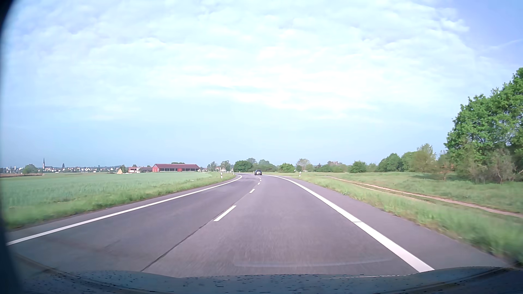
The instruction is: Follow the waypoints while adhering to traffic rules and regulations
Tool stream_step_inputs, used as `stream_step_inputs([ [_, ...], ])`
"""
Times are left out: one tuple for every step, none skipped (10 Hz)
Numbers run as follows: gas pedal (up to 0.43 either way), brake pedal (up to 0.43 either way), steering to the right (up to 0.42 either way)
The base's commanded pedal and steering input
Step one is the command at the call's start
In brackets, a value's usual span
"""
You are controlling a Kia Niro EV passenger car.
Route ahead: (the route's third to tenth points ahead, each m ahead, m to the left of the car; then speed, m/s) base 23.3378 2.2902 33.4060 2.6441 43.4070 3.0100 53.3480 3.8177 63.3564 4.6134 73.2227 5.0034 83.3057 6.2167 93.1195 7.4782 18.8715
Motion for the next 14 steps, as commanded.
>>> stream_step_inputs([
  [0.177, 0.0, -0.008],
  [0.177, 0.0, -0.008],
  [0.177, 0.0, -0.008],
  [0.177, 0.0, -0.008],
  [0.177, 0.0, -0.009],
  [0.177, 0.0, -0.009],
  [0.177, 0.0, -0.01],
  [0.177, 0.0, -0.01],
  [0.177, 0.0, -0.01],
  [0.177, 0.0, -0.01],
  [0.177, 0.0, -0.01],
  [0.177, 0.0, -0.01],
  [0.177, 0.0, -0.01],
  [0.177, 0.0, -0.01],
])
